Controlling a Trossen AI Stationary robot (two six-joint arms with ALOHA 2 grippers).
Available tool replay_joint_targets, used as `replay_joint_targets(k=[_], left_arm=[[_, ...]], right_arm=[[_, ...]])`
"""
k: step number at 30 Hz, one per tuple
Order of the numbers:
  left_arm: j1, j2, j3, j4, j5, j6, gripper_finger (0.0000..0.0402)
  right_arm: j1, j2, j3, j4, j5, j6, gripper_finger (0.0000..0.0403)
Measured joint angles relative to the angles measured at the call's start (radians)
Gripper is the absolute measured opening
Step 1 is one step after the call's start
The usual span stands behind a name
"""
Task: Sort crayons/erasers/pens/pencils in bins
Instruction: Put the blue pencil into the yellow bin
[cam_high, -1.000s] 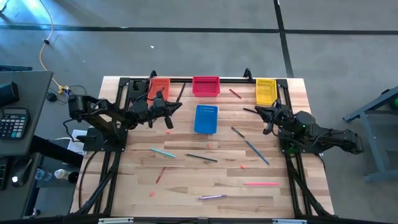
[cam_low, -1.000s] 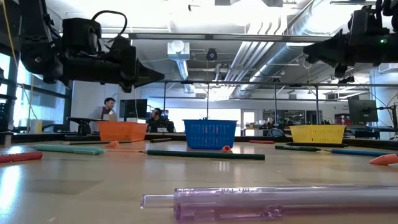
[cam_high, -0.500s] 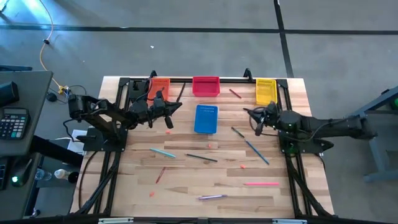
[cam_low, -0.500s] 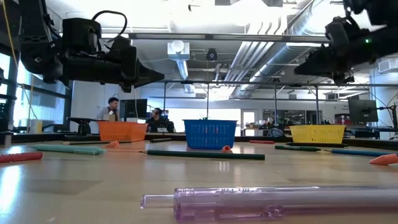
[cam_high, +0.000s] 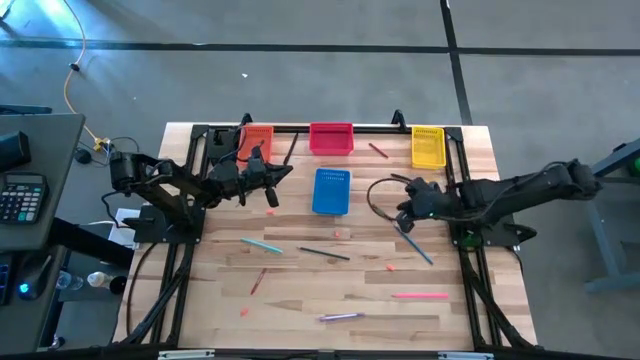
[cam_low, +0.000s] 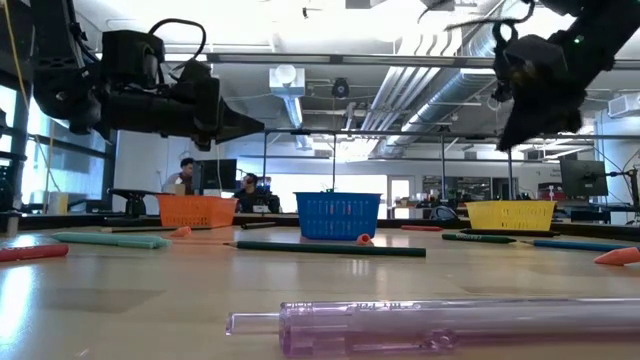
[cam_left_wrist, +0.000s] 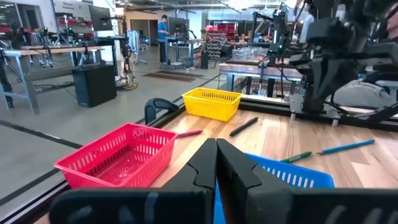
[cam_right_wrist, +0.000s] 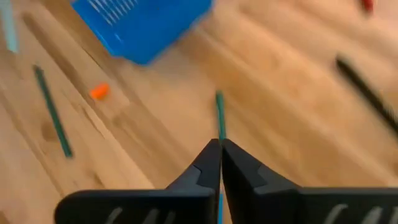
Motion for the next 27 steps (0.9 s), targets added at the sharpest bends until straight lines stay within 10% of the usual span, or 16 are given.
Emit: replay_joint_targets(k=[12, 27], left_arm=[[0.0, 0.0, 0.0, -0.018, -0.002, -0.001, 0.0001], [0.0, 0.0, 0.0, -0.019, -0.003, -0.003, 0.0]], right_arm=[[0.029, 0.252, 0.018, -0.053, -0.199, 0.159, 0.0124], [0.029, 0.524, 0.024, 0.037, -0.305, 0.184, 0.0133]])
